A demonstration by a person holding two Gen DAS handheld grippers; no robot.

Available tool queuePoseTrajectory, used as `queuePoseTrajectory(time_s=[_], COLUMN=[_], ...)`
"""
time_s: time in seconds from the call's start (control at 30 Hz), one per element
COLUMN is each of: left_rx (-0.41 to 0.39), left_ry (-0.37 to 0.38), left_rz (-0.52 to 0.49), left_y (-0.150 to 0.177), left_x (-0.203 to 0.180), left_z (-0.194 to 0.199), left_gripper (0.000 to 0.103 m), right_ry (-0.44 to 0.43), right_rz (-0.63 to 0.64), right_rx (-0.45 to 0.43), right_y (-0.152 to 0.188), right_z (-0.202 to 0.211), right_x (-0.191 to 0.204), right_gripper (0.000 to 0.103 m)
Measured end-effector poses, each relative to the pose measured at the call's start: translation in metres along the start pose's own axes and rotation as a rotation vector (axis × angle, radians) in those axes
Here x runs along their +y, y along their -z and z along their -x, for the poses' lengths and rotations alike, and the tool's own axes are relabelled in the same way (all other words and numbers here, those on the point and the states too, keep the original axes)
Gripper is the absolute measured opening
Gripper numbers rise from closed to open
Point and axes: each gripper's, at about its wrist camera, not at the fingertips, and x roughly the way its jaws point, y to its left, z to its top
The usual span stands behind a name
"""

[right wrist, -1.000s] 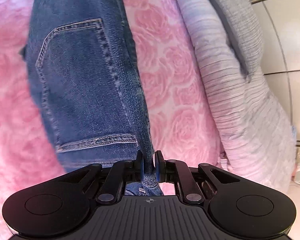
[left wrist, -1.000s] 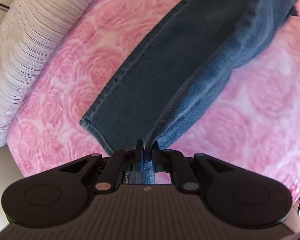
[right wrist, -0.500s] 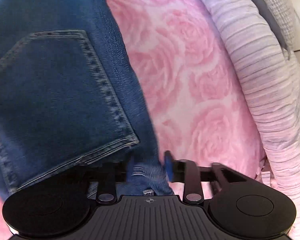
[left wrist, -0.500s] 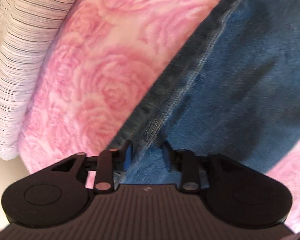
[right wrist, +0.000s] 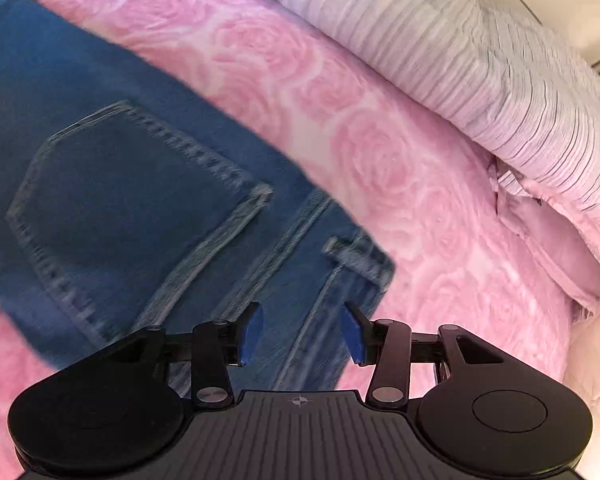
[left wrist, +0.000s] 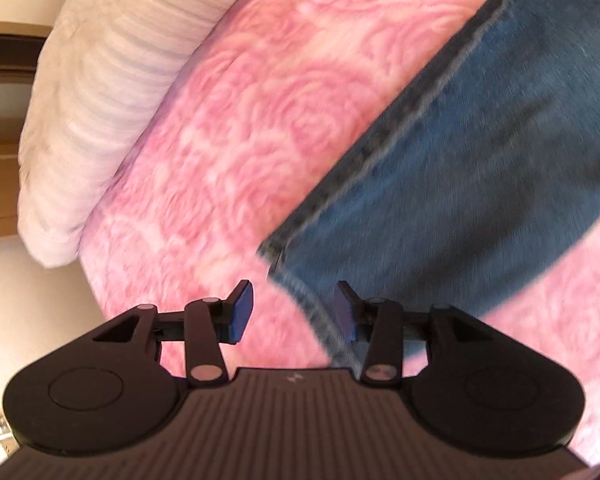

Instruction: Fold clothes

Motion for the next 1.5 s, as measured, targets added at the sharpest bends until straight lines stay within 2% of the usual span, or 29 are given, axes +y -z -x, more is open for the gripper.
queuePoseTrajectory(time_s=[0.23, 0.37, 0.53, 0.67, 0.83, 0.97, 1.03, 1.07, 1.17, 1.33, 1.4, 1.5], left_rx=[-0.023, -0.040, -0.132, -0.264, -0.403, -0.413, -0.415, -0.416, -0.427, -0.499, -0.441, -0.427], left_ry=[-0.010, 0.005, 0.065, 0.191, 0.348, 0.487, 0.502, 0.510, 0.520, 0.495, 0.514, 0.498], left_rz=[0.032, 0.050, 0.090, 0.132, 0.153, 0.196, 0.189, 0.185, 0.153, 0.161, 0.145, 0.164], left_y=[0.062, 0.091, 0.103, 0.090, 0.068, 0.058, 0.058, 0.058, 0.056, 0.053, 0.048, 0.043], left_x=[0.000, 0.000, 0.020, 0.050, 0.079, 0.089, 0.091, 0.092, 0.097, 0.114, 0.106, 0.100], left_z=[0.033, 0.027, -0.001, -0.043, -0.092, -0.126, -0.132, -0.135, -0.134, -0.123, -0.139, -0.146], left_gripper=[0.047, 0.047, 0.047, 0.047, 0.047, 0.040, 0.032, 0.023, 0.018, 0.017, 0.017, 0.019], right_ry=[-0.033, -0.079, -0.117, -0.086, -0.076, -0.104, -0.113, -0.111, -0.116, -0.092, -0.089, -0.087], right_rz=[-0.004, -0.036, 0.002, 0.023, -0.118, -0.112, -0.075, -0.059, -0.074, -0.115, -0.131, -0.150], right_rx=[-0.086, -0.097, -0.125, -0.131, -0.086, -0.053, -0.049, -0.047, -0.032, -0.026, -0.018, -0.003], right_y=[0.006, 0.000, -0.024, -0.059, -0.103, -0.129, -0.138, -0.140, -0.145, -0.154, -0.156, -0.156], right_z=[0.017, 0.035, 0.068, 0.086, 0.085, 0.082, 0.082, 0.083, 0.083, 0.083, 0.082, 0.079], right_x=[0.049, 0.084, 0.146, 0.202, 0.266, 0.319, 0.342, 0.349, 0.359, 0.354, 0.352, 0.351], right_gripper=[0.046, 0.046, 0.046, 0.046, 0.046, 0.046, 0.046, 0.046, 0.046, 0.046, 0.046, 0.046])
